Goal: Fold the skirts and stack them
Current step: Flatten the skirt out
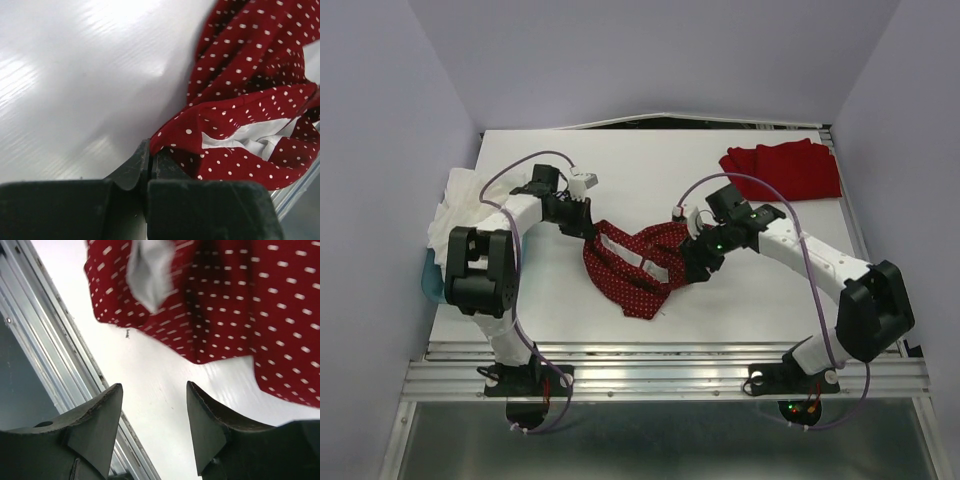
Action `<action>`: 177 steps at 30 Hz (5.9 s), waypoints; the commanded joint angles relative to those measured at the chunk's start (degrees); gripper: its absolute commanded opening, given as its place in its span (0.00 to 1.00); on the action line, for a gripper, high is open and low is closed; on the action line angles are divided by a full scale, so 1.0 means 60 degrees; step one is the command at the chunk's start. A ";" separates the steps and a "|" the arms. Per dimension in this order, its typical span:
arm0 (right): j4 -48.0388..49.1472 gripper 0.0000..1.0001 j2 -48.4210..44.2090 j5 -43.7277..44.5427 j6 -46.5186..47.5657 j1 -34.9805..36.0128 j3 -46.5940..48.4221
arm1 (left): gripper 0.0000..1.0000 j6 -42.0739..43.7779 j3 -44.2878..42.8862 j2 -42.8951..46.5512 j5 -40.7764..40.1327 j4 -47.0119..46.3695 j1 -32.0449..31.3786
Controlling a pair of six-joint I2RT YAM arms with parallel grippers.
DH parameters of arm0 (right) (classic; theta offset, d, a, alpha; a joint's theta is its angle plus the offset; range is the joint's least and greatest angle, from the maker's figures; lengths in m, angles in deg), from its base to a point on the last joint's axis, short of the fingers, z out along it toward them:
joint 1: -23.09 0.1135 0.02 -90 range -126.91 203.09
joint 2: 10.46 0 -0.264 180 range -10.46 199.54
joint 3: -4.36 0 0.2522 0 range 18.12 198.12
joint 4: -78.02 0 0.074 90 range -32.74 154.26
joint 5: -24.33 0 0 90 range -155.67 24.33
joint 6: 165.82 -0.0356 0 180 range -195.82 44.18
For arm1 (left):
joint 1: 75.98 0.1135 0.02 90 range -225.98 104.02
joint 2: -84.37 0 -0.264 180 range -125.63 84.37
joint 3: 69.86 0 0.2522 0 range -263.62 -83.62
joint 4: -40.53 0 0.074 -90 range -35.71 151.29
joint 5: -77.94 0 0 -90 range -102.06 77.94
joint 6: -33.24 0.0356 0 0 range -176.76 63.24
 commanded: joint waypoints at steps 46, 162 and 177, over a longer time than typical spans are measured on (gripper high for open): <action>0.0098 0.55 0.0563 0.4044 0.2009 -0.0158 0.1786 | 0.21 0.3507 0.1220 0.2584 -0.0948 0.0617 -0.0525; -0.1075 0.01 0.0444 0.7338 0.3663 -0.1300 0.4242 | 0.00 0.2938 -0.1502 0.4519 -0.0361 -0.0451 0.0060; 0.2934 0.01 0.7097 0.8933 0.4921 -0.2869 1.4840 | 0.00 0.1281 -0.9346 -0.1001 -0.2664 -0.3706 0.0469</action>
